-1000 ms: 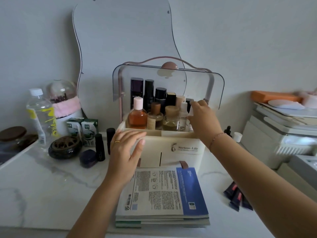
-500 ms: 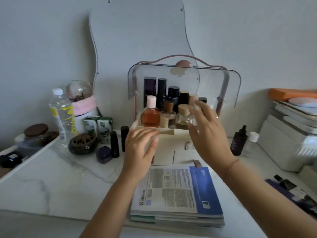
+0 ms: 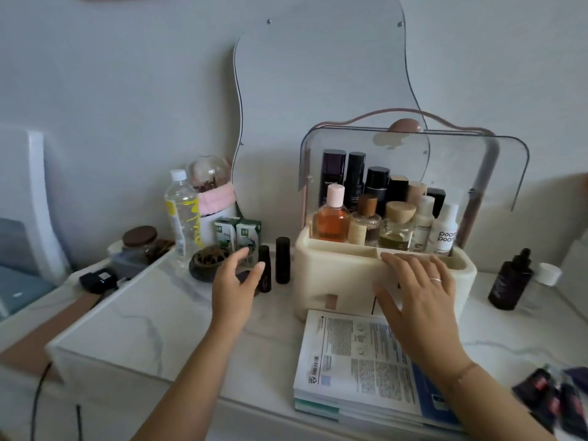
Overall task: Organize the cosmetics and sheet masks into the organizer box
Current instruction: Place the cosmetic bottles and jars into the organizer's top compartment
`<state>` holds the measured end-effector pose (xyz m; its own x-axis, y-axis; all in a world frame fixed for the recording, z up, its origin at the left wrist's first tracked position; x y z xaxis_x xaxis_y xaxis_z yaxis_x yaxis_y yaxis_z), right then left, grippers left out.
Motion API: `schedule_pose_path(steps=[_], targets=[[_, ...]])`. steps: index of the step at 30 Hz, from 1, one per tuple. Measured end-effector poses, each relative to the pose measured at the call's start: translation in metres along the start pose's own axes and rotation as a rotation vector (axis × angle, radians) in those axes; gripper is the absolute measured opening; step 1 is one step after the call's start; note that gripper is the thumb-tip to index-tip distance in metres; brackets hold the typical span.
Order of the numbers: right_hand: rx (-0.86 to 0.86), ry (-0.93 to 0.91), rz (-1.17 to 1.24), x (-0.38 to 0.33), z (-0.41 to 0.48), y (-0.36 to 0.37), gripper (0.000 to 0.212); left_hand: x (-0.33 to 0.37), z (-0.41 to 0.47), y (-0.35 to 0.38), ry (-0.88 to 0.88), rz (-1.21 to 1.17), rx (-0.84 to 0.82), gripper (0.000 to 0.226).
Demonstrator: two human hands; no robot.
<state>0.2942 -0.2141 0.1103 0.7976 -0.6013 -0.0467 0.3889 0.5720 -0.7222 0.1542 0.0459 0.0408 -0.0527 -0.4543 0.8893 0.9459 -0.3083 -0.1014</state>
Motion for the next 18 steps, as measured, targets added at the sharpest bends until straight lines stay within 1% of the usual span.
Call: schedule_pose_path(steps=[2,4,8,10,12,16,18], targets=[[-0.016,-0.007,-0.007,0.002,-0.001,0.001,0.042,-0.005,0.019,0.015,-0.037,0.021,-0.134,0.057],[-0.035,-0.015,-0.005,0.003,-0.002,0.002,0.045,-0.006,0.034,0.031,-0.065,0.012,-0.232,0.068],[-0.028,-0.027,-0.005,0.003,-0.002,0.003,0.049,-0.008,0.052,0.057,-0.102,-0.038,-0.345,0.076],[-0.01,-0.031,-0.008,0.003,-0.001,0.003,0.047,-0.011,0.055,0.064,-0.129,-0.07,-0.352,0.074],[0.009,-0.036,-0.011,0.004,-0.001,0.003,0.043,-0.014,0.057,0.068,-0.157,-0.108,-0.317,0.068],[0.016,-0.047,-0.011,0.004,-0.002,0.005,0.049,-0.017,0.059,0.07,-0.167,-0.138,-0.259,0.047],[0.014,-0.049,-0.01,0.004,-0.001,0.005,0.049,-0.017,0.058,0.071,-0.158,-0.154,-0.247,0.041]])
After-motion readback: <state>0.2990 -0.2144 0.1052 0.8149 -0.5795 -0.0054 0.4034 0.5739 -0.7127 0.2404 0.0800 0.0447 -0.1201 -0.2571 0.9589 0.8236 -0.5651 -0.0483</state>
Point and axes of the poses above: each hand's wrist, its own z-axis towards the middle knuckle, its own y-axis out of the palm, x = y × z, the point moved 6 cm from there along z, towards the middle knuckle, and after that the axes turned 9 degrees about -z, right-handed, at the moved point
